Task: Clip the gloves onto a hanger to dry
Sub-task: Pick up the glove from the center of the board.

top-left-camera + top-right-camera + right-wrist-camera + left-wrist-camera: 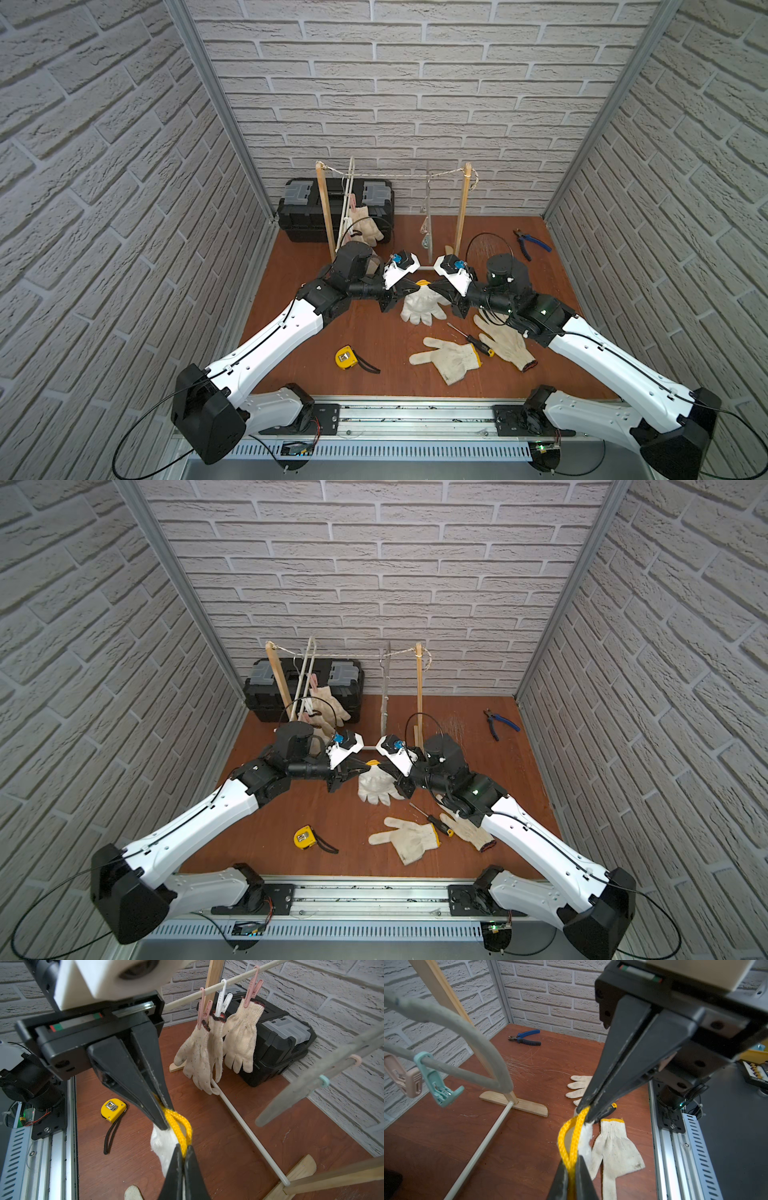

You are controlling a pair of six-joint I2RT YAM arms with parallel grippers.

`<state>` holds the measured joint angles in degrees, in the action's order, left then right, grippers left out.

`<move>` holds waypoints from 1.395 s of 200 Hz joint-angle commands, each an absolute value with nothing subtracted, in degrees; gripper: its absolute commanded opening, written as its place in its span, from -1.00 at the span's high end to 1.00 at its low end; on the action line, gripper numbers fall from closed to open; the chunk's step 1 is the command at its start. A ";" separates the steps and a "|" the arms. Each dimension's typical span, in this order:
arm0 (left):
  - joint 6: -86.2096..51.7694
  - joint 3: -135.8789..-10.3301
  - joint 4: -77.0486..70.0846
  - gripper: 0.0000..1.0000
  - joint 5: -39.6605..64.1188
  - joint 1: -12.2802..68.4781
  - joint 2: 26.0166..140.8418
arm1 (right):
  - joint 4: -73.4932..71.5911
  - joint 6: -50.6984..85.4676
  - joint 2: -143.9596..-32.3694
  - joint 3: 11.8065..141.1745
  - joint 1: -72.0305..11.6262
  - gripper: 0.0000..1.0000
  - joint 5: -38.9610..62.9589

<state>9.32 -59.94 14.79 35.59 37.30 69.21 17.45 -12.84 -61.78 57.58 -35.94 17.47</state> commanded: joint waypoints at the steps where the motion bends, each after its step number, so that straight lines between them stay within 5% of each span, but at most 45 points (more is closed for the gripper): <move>1: 11.53 -62.22 16.75 0.82 35.03 37.57 68.62 | 17.63 -14.70 -62.11 59.66 -35.08 0.94 21.18; 64: 17.00 -65.81 21.69 0.82 35.14 37.44 68.89 | 15.37 -17.76 -67.10 60.08 -27.56 0.22 37.15; 120: 18.64 -67.89 23.93 0.82 34.85 37.11 71.07 | 11.75 -16.13 -71.58 61.97 -27.16 0.24 48.40; 152: 18.48 -68.38 23.94 0.78 34.98 36.51 71.78 | 9.22 -13.92 -70.84 60.66 -26.83 0.65 50.52; 181: 17.50 -68.84 23.91 0.51 33.96 35.78 72.64 | 9.63 -12.51 -69.95 60.16 -25.69 0.94 49.54; 223: 10.61 -68.37 18.03 -0.46 26.58 34.80 74.27 | 15.95 -10.84 -69.01 57.88 -24.00 0.95 41.70; 279: 3.08 -74.83 19.05 -0.65 8.77 34.60 84.01 | 20.17 -4.94 -64.89 47.71 -19.54 0.95 24.56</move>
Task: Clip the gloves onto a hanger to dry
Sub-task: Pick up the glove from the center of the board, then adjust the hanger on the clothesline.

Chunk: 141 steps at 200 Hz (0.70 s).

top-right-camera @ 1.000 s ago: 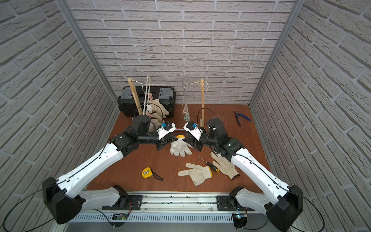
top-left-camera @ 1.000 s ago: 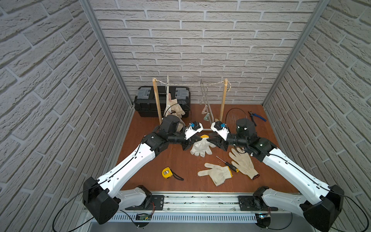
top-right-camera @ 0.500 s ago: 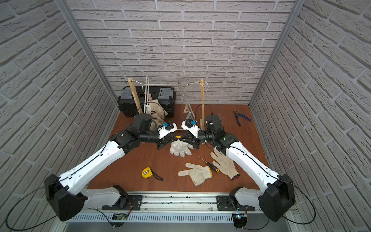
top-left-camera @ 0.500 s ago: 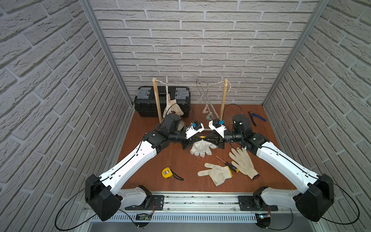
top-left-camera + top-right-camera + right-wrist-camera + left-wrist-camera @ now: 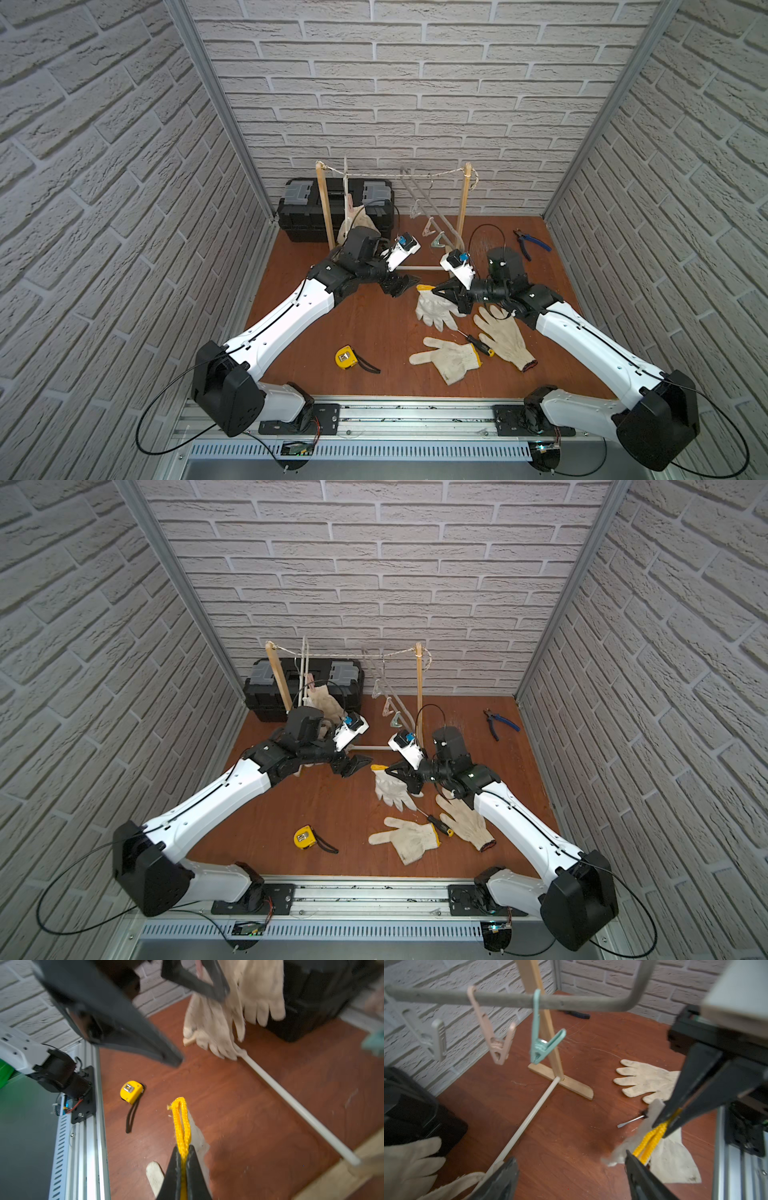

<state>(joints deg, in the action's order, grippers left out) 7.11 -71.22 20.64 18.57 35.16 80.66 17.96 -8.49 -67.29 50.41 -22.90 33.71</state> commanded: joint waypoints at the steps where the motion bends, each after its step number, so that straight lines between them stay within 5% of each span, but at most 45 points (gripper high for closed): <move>1: 3.08 -74.99 19.28 -0.65 8.65 34.57 84.23 | 20.32 -4.93 -64.83 47.72 -19.22 0.95 24.37; 48: 1.60 -76.90 16.39 -0.71 2.85 34.34 87.69 | 20.64 -2.44 -62.31 51.06 -7.35 0.95 21.64; 141: 10.69 -88.51 14.14 -0.69 -3.89 30.91 95.47 | 24.07 -8.84 -81.08 77.01 -7.07 0.95 29.16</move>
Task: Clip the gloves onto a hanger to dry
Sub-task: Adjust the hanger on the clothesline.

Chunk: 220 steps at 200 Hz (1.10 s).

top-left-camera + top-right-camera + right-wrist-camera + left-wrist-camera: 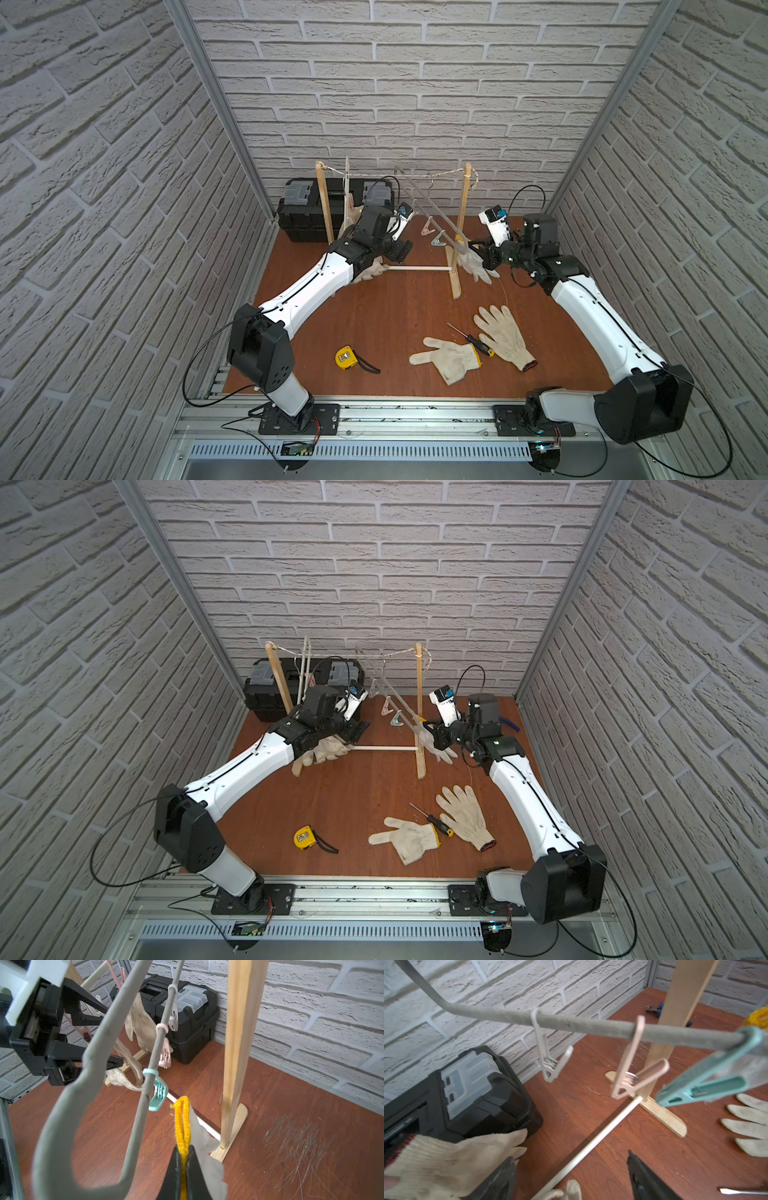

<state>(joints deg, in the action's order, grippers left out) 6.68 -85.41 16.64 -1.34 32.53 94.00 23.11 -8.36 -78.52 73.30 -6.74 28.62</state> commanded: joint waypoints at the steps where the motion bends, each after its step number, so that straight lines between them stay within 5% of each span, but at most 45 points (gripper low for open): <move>1: 10.75 -88.60 14.06 -0.69 -3.79 30.88 95.59 | 24.03 -8.77 -81.14 77.18 -7.09 0.95 29.12; 90: 20.87 -92.74 9.23 -0.72 0.28 29.95 101.89 | 10.98 4.93 -85.19 76.36 -11.37 0.95 23.23; 220: 25.91 -93.65 2.88 -0.73 3.28 29.44 105.91 | -0.56 14.73 -89.15 75.13 -20.88 0.95 -0.72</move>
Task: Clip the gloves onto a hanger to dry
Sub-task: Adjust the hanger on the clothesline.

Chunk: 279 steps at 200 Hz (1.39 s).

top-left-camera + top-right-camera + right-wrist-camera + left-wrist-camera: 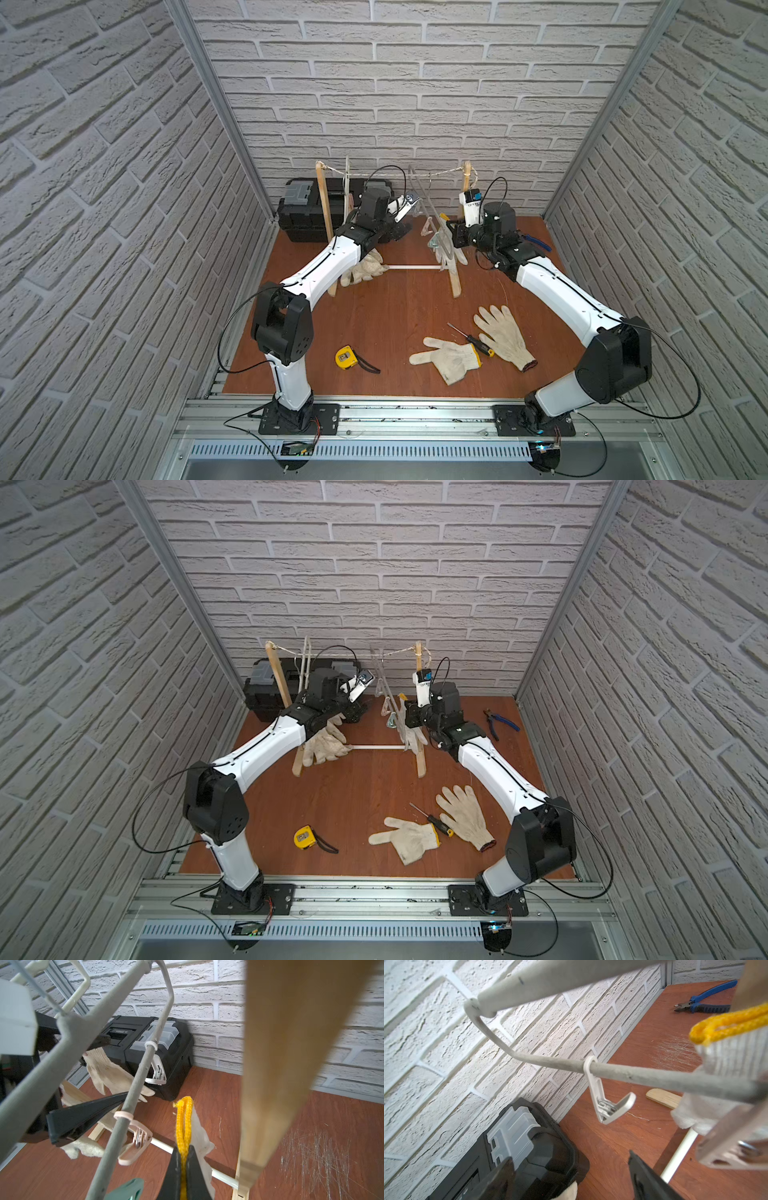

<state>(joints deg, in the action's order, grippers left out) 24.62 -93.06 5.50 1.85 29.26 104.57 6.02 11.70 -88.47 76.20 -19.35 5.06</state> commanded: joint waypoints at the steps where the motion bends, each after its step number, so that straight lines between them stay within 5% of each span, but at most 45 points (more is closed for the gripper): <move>1: 25.92 -93.63 2.89 -0.73 3.27 29.53 105.91 | -0.76 14.79 -89.18 75.14 -20.94 0.95 -0.84; 168: 21.10 -83.51 6.67 -0.75 2.46 33.97 94.52 | -11.98 20.24 -103.36 87.00 -24.87 0.95 -15.89; 279: 21.71 -82.86 13.64 -0.75 0.55 32.77 89.74 | -9.84 16.16 -110.67 96.95 -24.79 0.95 2.66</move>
